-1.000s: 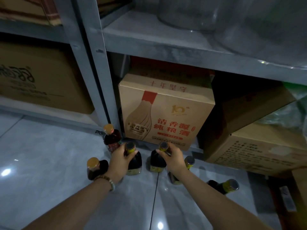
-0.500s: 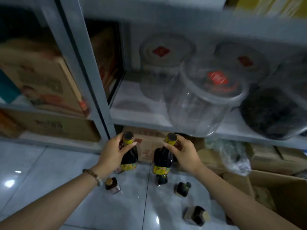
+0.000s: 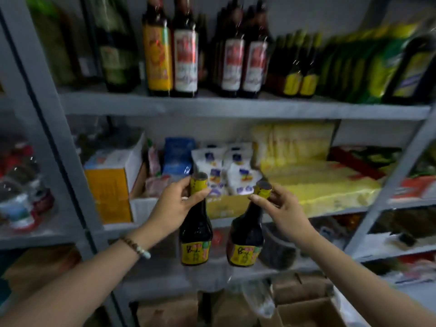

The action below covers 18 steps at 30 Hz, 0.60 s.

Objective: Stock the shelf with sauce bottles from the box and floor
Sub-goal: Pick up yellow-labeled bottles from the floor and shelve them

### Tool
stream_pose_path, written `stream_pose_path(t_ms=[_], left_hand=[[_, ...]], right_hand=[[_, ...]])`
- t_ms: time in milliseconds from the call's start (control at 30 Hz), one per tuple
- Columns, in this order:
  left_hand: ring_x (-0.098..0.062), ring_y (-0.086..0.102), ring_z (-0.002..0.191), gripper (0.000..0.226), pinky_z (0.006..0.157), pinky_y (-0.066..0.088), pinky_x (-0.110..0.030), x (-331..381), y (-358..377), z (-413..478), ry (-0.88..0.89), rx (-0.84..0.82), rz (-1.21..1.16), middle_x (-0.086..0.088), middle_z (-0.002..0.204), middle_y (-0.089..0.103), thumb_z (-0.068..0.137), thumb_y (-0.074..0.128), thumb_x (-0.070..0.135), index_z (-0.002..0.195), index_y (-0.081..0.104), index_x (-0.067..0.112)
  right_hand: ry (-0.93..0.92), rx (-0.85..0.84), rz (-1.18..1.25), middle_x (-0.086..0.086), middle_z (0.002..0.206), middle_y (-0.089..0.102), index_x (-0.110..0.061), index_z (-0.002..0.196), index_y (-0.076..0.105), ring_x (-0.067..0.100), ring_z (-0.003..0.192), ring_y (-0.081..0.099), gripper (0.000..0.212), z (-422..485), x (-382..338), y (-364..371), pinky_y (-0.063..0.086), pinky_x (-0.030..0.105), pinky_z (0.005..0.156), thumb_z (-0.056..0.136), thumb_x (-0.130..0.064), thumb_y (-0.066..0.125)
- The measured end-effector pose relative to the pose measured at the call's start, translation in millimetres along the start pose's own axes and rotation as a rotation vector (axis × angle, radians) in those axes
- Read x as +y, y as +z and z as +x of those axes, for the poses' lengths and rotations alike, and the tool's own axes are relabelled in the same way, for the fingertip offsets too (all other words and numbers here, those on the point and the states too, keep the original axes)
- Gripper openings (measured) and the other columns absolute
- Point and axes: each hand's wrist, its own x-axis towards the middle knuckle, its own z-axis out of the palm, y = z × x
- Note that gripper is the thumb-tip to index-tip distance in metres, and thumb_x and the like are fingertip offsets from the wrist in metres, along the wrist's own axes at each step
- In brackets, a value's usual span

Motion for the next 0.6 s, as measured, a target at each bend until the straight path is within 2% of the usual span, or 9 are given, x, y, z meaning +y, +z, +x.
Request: stream_pose_path(t_ms=[67, 133, 167, 233, 333, 367, 433, 500, 600], left_hand=[[0.003, 0.059, 0.071, 0.017, 0.069, 0.046, -0.023, 43, 10, 28, 0.079, -0.015, -0.021, 0.018, 0.07, 0.066, 0.076, 0.067, 0.046, 0.079, 0.061, 0.03], [0.006, 0.058, 0.069, 0.011, 0.066, 0.044, -0.016, 86, 25, 53, 0.172, -0.032, -0.028, 0.019, 0.07, 0.066, 0.079, 0.065, 0.042, 0.078, 0.062, 0.032], [0.008, 0.057, 0.068, 0.009, 0.064, 0.043, -0.012, 104, 34, 64, 0.209, -0.041, -0.039, 0.02, 0.07, 0.066, 0.079, 0.063, 0.042, 0.079, 0.063, 0.032], [0.01, 0.056, 0.064, 0.011, 0.06, 0.04, -0.008, 136, 53, 86, 0.258, -0.045, -0.077, 0.023, 0.067, 0.065, 0.079, 0.059, 0.041, 0.08, 0.063, 0.031], [0.008, 0.053, 0.058, 0.021, 0.054, 0.038, -0.008, 174, 87, 114, 0.315, -0.017, -0.108, 0.015, 0.062, 0.06, 0.078, 0.055, 0.044, 0.079, 0.062, 0.025], [0.007, 0.054, 0.058, 0.026, 0.055, 0.039, -0.008, 185, 99, 123, 0.339, -0.006, -0.099, 0.012, 0.065, 0.061, 0.077, 0.054, 0.046, 0.08, 0.063, 0.022], [0.008, 0.057, 0.064, 0.03, 0.06, 0.041, -0.006, 207, 123, 140, 0.365, 0.008, -0.073, 0.011, 0.069, 0.065, 0.077, 0.053, 0.049, 0.082, 0.064, 0.022], [0.013, 0.058, 0.065, 0.024, 0.061, 0.04, -0.002, 228, 147, 159, 0.379, 0.029, -0.048, 0.022, 0.067, 0.066, 0.08, 0.052, 0.048, 0.08, 0.062, 0.026], [0.014, 0.054, 0.057, 0.024, 0.056, 0.038, -0.002, 255, 175, 186, 0.386, 0.111, -0.004, 0.021, 0.058, 0.061, 0.084, 0.052, 0.046, 0.073, 0.059, 0.026]], right_hand=[[-0.069, 0.091, 0.026, 0.006, 0.064, 0.05, -0.001, 0.093, 0.06, 0.017, 0.068, 0.054, 0.04, 7, -37, -33, 0.04, 0.029, 0.066, 0.076, -0.036, 0.069], [-0.117, 0.171, 0.065, 0.02, 0.08, 0.058, 0.007, 0.098, 0.055, 0.038, 0.087, 0.063, 0.06, 16, -65, -68, 0.044, 0.044, 0.077, 0.071, -0.045, 0.069], [-0.126, 0.211, 0.072, 0.024, 0.089, 0.062, 0.005, 0.099, 0.056, 0.038, 0.097, 0.063, 0.061, 21, -74, -85, 0.046, 0.049, 0.082, 0.07, -0.047, 0.069], [-0.142, 0.259, 0.061, 0.013, 0.092, 0.063, -0.002, 0.094, 0.057, 0.026, 0.103, 0.062, 0.056, 31, -90, -119, 0.048, 0.045, 0.086, 0.069, -0.051, 0.069], [-0.166, 0.286, 0.075, 0.017, 0.121, 0.062, 0.003, 0.12, 0.054, 0.029, 0.119, 0.056, 0.081, 49, -108, -169, 0.045, 0.049, 0.102, 0.065, -0.055, 0.068], [-0.183, 0.281, 0.086, 0.02, 0.122, 0.062, 0.004, 0.124, 0.052, 0.029, 0.118, 0.058, 0.084, 55, -112, -186, 0.045, 0.049, 0.102, 0.065, -0.054, 0.068], [-0.232, 0.26, 0.097, 0.017, 0.106, 0.07, 0.005, 0.116, 0.056, 0.024, 0.103, 0.067, 0.071, 67, -122, -220, 0.051, 0.045, 0.094, 0.069, -0.047, 0.067], [-0.3, 0.244, 0.064, 0.016, 0.091, 0.072, 0.005, 0.1, 0.061, 0.024, 0.09, 0.071, 0.051, 82, -129, -253, 0.056, 0.041, 0.086, 0.075, -0.039, 0.066], [-0.355, 0.207, 0.069, 0.017, 0.089, 0.072, 0.002, 0.092, 0.064, 0.026, 0.089, 0.07, 0.03, 108, -136, -295, 0.057, 0.034, 0.082, 0.085, -0.027, 0.065]])
